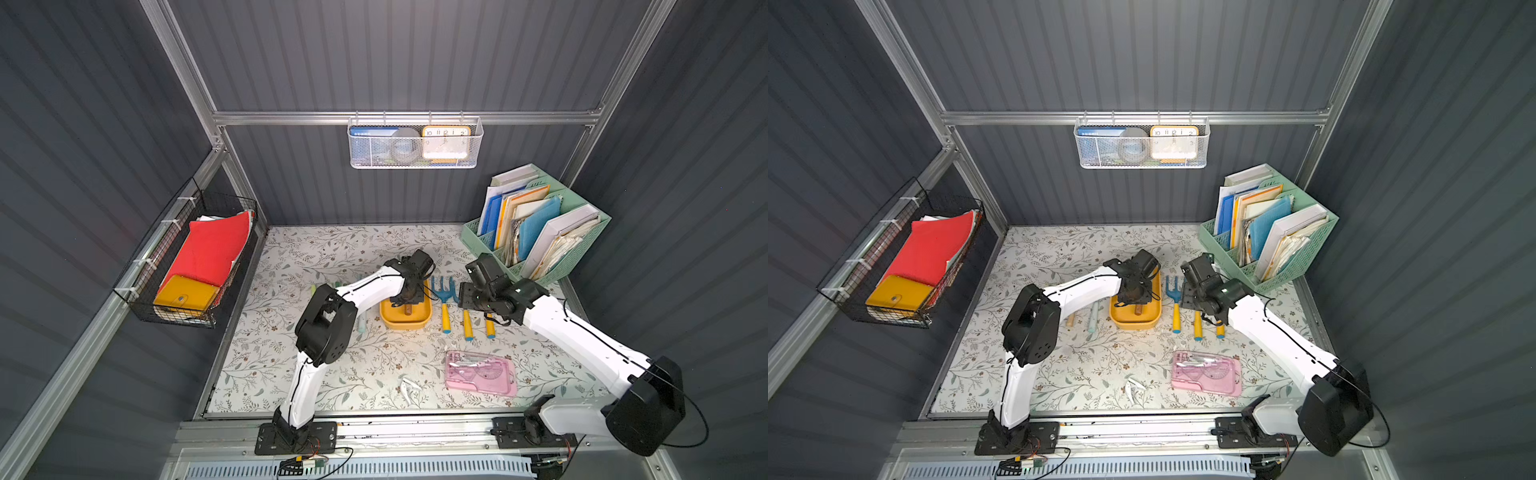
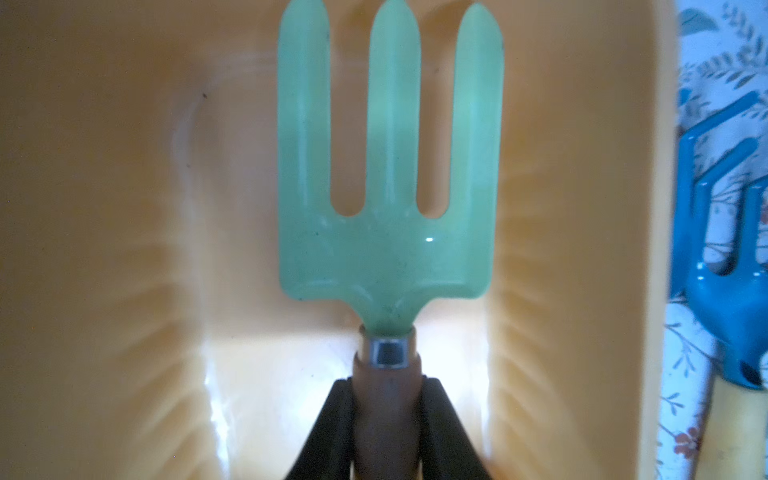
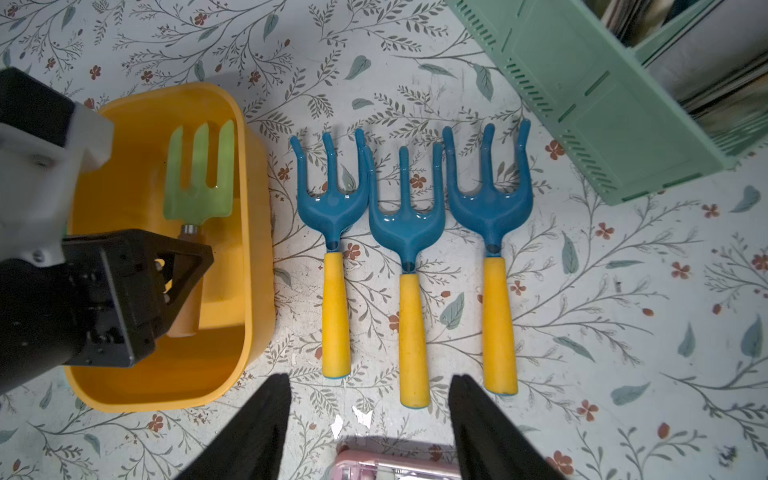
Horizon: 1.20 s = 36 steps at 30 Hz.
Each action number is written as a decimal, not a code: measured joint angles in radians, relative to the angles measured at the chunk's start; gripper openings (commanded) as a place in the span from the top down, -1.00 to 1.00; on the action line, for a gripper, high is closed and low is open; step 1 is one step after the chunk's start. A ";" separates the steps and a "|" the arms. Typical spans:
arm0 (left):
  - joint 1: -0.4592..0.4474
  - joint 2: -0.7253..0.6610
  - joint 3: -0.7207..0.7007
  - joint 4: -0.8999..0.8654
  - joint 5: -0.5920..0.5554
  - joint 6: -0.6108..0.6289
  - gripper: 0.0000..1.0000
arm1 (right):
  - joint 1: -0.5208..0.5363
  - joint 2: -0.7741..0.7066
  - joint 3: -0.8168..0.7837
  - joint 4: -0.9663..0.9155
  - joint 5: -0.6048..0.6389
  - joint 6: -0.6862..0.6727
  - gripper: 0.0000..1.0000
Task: Take the hand rake out of the storage box
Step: Pick up the rake from the storage box, then place the rake at the center of the board.
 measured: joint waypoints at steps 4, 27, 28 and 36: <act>0.023 -0.040 0.016 -0.020 -0.007 0.027 0.65 | 0.000 0.000 0.000 0.000 0.000 0.000 -0.31; 0.509 -0.425 -0.395 0.005 -0.033 0.394 0.65 | 0.000 0.054 0.023 0.014 -0.096 -0.013 -0.31; 0.530 -0.428 -0.409 0.011 -0.032 0.400 0.65 | 0.000 0.055 0.025 0.014 -0.103 -0.015 -0.31; 0.650 -0.467 -0.460 0.070 -0.050 0.451 0.63 | 0.002 0.076 0.025 0.037 -0.167 -0.028 -0.30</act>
